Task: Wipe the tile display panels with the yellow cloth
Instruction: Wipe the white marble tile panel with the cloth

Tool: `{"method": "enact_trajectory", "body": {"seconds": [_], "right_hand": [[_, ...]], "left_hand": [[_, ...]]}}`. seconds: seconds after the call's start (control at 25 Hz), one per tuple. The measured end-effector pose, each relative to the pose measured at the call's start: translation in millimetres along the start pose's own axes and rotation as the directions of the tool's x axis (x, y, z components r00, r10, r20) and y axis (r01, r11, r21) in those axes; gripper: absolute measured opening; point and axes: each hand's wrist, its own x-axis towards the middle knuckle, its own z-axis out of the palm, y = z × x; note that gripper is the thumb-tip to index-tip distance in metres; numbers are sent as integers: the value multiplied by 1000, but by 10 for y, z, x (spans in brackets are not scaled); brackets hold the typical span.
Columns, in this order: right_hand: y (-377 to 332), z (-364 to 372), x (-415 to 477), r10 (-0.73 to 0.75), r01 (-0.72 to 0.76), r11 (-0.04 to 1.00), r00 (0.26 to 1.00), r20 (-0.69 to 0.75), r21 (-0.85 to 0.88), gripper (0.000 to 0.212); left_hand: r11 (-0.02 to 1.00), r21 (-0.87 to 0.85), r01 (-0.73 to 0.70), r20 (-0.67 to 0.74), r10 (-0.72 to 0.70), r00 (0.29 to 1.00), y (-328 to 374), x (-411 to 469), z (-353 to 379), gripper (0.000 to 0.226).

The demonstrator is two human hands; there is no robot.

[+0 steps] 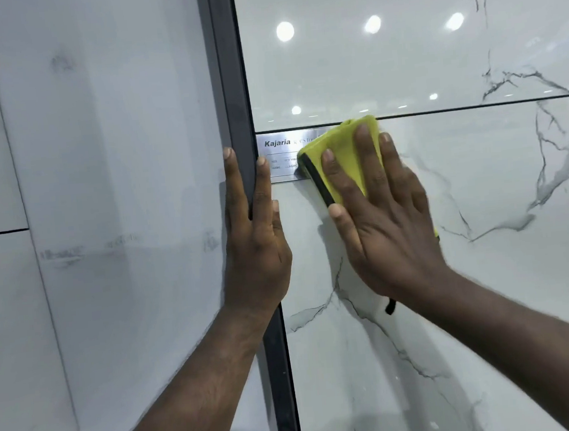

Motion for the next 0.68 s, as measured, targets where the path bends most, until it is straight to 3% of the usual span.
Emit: {"method": "enact_trajectory", "body": {"seconds": [0.08,0.2,0.32,0.4,0.44,0.56,0.6,0.68], "right_hand": [[294,-85,107,-40,37,995,999,-28,-97,61],[366,-80,288,133,-131,991,988,-77,23,63],[357,85,73,-184,179,979,982,-36,-96,62],[578,-11,87,-274,270,954,962,-15,-129,62],[658,-51,148,-232,226,966,972,-35,-124,61],[515,-76,227,157,-151,986,983,-94,66,60],[444,-32,167,162,-154,985,982,-94,81,59],[518,25,30,-132,135,990,988,-76,32,60]], "left_hand": [[997,72,-22,3,22,1000,-13,-4,15,53],[986,164,-38,4,38,999,-15,-3,42,52],[984,171,-55,2,56,998,-22,-9,26,50],[972,229,-58,9,58,998,-19,0,-16,51],[960,274,-60,12,59,998,-6,41,-39,52],[927,348,-141,35,138,990,96,350,-63,51],[916,348,-199,58,190,980,144,470,-49,52],[897,334,-289,114,266,957,217,613,-3,55]]}}
